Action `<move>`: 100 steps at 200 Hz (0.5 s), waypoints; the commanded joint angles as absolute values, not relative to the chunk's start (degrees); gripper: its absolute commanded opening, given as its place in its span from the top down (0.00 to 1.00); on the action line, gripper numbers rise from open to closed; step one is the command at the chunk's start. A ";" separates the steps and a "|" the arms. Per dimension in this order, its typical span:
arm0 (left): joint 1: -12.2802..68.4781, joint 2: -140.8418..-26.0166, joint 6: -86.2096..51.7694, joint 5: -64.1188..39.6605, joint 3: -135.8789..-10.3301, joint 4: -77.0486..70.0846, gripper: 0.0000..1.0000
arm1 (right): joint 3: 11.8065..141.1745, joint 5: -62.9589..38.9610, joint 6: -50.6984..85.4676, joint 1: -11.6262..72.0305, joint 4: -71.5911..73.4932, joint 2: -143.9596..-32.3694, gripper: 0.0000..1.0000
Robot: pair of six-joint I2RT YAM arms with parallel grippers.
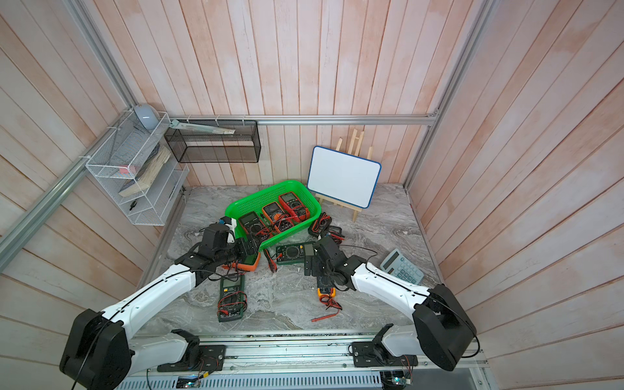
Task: Put the multimeter into the basket
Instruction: Pick up the multimeter from the center of the board.
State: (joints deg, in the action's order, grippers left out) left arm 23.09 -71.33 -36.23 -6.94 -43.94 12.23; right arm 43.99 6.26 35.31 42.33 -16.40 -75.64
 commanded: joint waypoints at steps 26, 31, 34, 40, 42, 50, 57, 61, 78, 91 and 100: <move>23.83 -72.74 -35.00 -3.38 -44.38 14.79 0.00 | 44.41 4.55 38.23 42.63 -14.44 -74.92 0.02; 23.82 -72.53 -35.05 -2.87 -44.38 15.50 0.00 | 44.67 4.17 38.17 42.63 -14.05 -75.11 0.02; 23.82 -72.48 -35.19 -2.58 -44.38 15.77 0.00 | 44.92 3.92 38.04 42.67 -13.94 -75.28 0.02; 23.83 -72.23 -35.71 -1.98 -44.35 16.67 0.00 | 45.27 3.37 37.84 42.63 -13.66 -75.61 0.02; 23.82 -72.11 -36.00 -1.75 -44.31 17.02 0.00 | 45.44 3.24 37.81 42.63 -13.57 -75.70 0.02; 23.82 -71.60 -37.34 -0.59 -43.94 18.01 0.00 | 45.89 2.43 37.58 42.63 -13.29 -76.08 0.02; 23.82 -70.88 -38.74 0.02 -43.42 18.65 0.00 | 46.17 1.95 37.32 42.72 -13.10 -76.28 0.02; 23.82 -70.29 -39.87 0.22 -42.95 18.84 0.00 | 46.30 1.85 37.19 42.72 -12.92 -76.37 0.02; 23.82 -68.08 -42.55 -0.35 -41.38 19.93 0.00 | 46.83 1.57 36.33 42.72 -12.61 -76.80 0.02; 23.87 -66.66 -44.32 -0.75 -40.77 22.88 0.00 | 47.17 1.63 35.63 42.71 -12.27 -77.12 0.02; 23.90 -65.68 -45.47 -1.17 -40.17 25.18 0.00 | 47.28 1.74 35.27 42.72 -11.91 -77.34 0.02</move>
State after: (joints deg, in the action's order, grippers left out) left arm 23.70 -68.53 -40.88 -1.89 -41.87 19.00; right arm 45.36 2.48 36.73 42.39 -13.32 -76.31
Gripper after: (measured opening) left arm 0.996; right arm 0.980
